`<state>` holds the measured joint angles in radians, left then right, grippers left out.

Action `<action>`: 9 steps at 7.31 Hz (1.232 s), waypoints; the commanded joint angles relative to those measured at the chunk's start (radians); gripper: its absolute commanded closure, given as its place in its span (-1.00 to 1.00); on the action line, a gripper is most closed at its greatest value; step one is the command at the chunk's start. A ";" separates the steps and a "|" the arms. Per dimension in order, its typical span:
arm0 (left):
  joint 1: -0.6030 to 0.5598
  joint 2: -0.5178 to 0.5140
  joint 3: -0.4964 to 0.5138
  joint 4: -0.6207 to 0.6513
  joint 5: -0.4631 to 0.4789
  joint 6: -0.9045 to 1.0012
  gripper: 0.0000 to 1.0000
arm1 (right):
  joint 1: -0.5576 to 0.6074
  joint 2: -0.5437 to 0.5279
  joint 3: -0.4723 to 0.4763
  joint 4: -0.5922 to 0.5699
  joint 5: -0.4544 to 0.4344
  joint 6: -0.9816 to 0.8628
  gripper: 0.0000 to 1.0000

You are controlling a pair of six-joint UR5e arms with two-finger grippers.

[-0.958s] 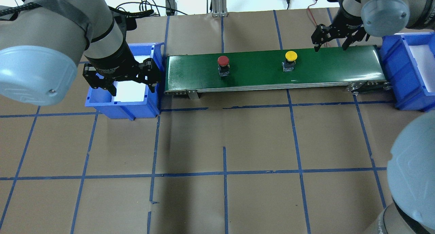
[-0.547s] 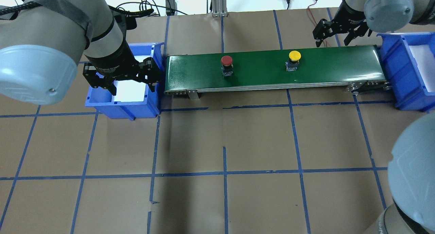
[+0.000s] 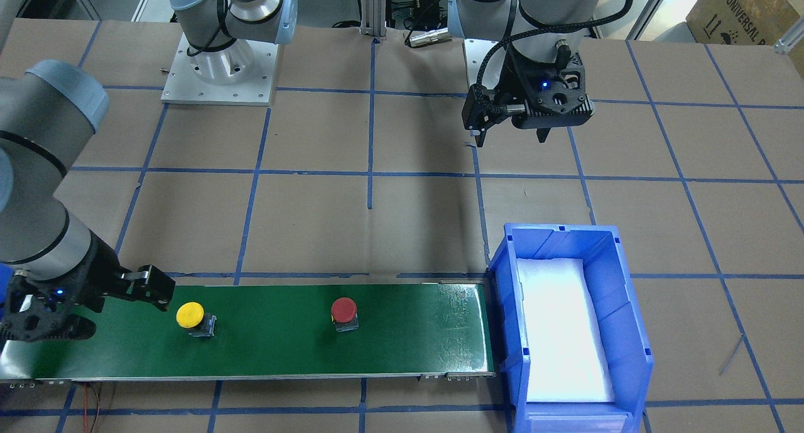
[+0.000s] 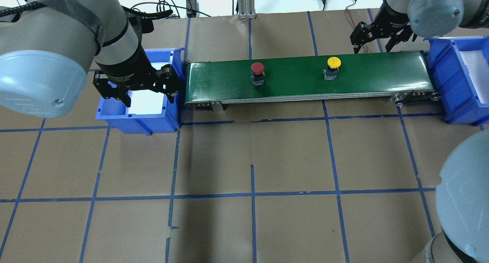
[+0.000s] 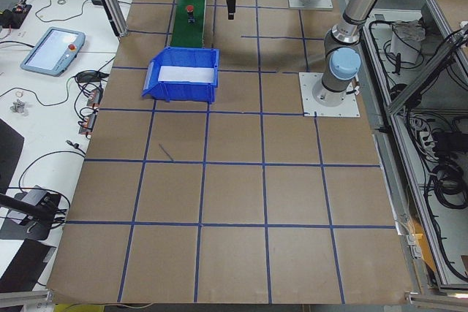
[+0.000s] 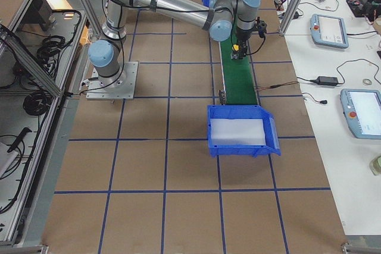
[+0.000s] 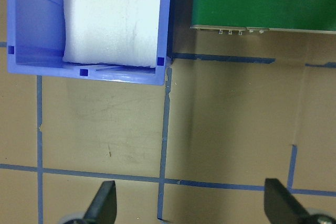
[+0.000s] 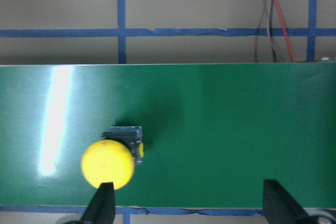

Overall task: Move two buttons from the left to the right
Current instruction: 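Lower the right gripper onto the yellow button on the belt and grasp it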

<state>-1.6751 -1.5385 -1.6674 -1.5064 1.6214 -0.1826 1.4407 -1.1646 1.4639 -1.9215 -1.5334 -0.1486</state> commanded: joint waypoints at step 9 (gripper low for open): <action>0.000 0.000 0.000 0.000 0.000 0.000 -1.00 | 0.030 0.077 0.023 -0.073 -0.027 -0.055 -0.01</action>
<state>-1.6751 -1.5386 -1.6678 -1.5064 1.6214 -0.1825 1.4781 -1.0837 1.4921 -1.9857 -1.5599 -0.2016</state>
